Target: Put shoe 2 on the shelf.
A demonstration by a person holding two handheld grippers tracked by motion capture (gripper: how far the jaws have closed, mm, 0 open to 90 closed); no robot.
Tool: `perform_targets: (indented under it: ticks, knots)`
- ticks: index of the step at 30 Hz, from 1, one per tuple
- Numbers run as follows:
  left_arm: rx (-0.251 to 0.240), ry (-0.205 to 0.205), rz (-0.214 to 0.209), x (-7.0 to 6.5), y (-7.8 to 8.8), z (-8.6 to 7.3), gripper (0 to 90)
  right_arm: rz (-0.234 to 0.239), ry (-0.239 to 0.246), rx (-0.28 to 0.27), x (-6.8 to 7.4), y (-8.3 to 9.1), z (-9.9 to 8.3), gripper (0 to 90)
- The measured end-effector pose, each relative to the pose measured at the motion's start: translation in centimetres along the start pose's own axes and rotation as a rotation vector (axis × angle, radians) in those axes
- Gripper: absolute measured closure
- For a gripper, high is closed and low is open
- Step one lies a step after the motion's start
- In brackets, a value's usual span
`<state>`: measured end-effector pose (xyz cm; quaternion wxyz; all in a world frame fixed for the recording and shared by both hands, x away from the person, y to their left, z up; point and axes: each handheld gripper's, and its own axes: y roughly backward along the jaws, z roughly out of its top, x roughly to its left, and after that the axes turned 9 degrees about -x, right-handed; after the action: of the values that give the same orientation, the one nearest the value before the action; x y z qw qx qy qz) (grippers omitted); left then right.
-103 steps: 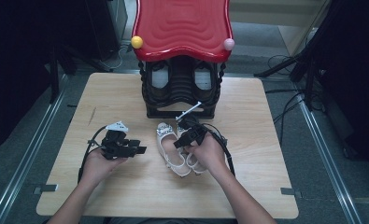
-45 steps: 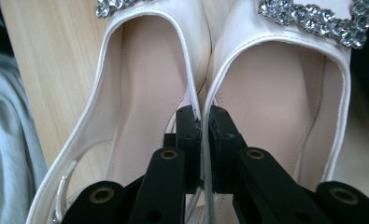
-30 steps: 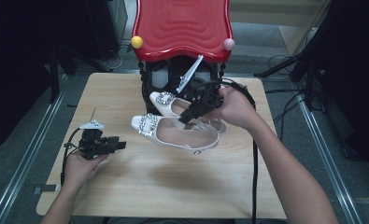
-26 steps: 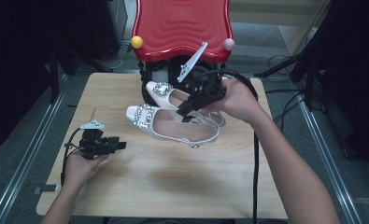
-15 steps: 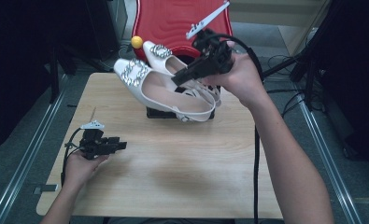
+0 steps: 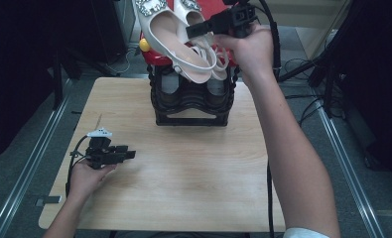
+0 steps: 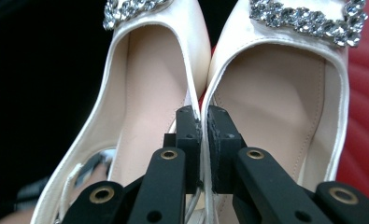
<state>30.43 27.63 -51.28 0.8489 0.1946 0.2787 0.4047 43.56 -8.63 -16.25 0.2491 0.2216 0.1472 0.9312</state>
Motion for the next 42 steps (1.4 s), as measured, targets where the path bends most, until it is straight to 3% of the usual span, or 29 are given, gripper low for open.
perform_targets:
  ticks: [4,7,17,25,31,36,42]
  knots:
    - [0.003,0.003,-0.005,-0.1,-0.1,0.0,50.5,-0.05,-0.079,-0.059,-0.9,0.0,1.1,85.6]
    - [0.006,0.006,-0.011,0.0,-0.3,0.0,50.6,-0.089,-0.111,-0.097,-1.5,-0.1,1.7,85.6]
    - [0.008,0.01,-0.021,-0.1,-0.6,0.0,50.8,-0.239,-0.184,-0.156,-3.5,-1.0,3.8,85.9]
    - [0.008,0.007,-0.034,-0.1,-0.5,0.0,50.9,-0.304,-0.236,-0.235,-5.0,-1.5,4.7,86.0]
    - [0.009,0.003,-0.038,-0.2,-0.7,0.0,51.0,-0.371,-0.239,-0.276,-5.5,-2.7,4.9,86.0]
    - [0.012,0.004,-0.035,-0.2,-0.9,0.0,51.0,-0.403,-0.233,-0.281,-5.8,-4.0,4.9,86.0]
    - [0.005,0.003,-0.038,-0.3,-0.7,0.1,51.0,-0.446,-0.194,-0.268,-5.2,-5.4,4.7,85.9]
